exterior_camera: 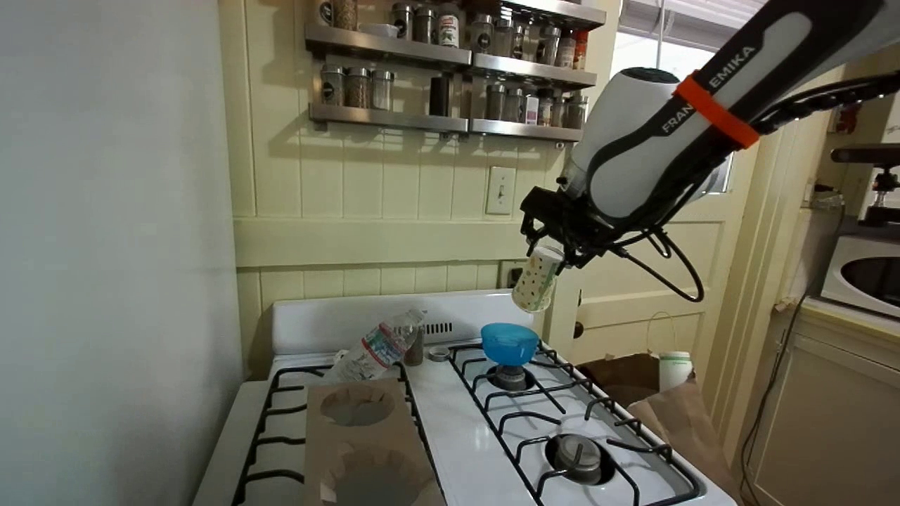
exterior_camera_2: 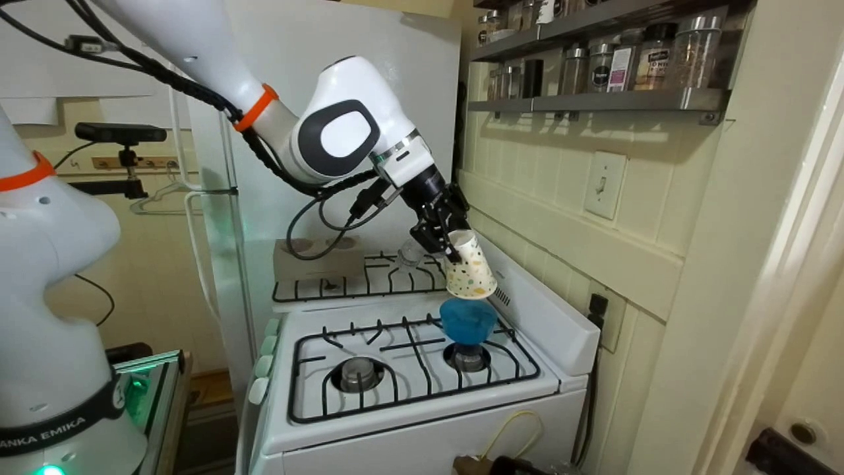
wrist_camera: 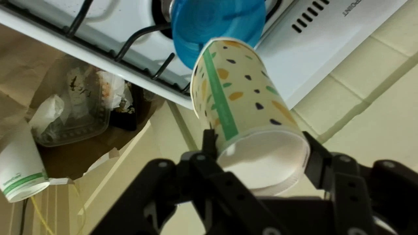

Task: Move the bowl and cup to the right side of the stove

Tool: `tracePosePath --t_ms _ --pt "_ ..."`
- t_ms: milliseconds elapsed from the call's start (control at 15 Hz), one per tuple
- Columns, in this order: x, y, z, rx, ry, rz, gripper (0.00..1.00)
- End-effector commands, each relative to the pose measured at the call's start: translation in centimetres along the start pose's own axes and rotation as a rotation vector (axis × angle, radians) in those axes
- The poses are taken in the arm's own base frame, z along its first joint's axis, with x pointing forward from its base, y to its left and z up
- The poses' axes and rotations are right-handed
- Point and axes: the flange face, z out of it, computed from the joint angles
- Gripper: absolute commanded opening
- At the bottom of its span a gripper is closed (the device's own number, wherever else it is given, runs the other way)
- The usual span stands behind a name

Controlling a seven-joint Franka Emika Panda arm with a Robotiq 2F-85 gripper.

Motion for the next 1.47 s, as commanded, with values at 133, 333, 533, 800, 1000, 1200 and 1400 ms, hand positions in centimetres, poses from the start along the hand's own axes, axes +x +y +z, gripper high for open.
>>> tracePosePath --t_ms 133,333,533,800,1000,1200,1400 --pt "-0.7 -3.9 2.9 -0.113 -0.078 -0.076 0.38" --pt "-0.1 -3.8 3.7 -0.193 -0.061 -0.079 0.38" --pt "0.2 -4.3 4.7 -0.2 -0.055 -0.081 0.38" --pt "-0.3 -4.8 6.3 -0.225 -0.071 -0.103 0.38" --pt "-1.1 -5.2 7.1 -0.23 -0.09 -0.119 0.38" --pt "-1.9 -5.5 7.8 -0.234 -0.107 -0.133 0.38" --pt "-2.5 -5.6 8.3 -0.25 -0.133 -0.143 0.94"
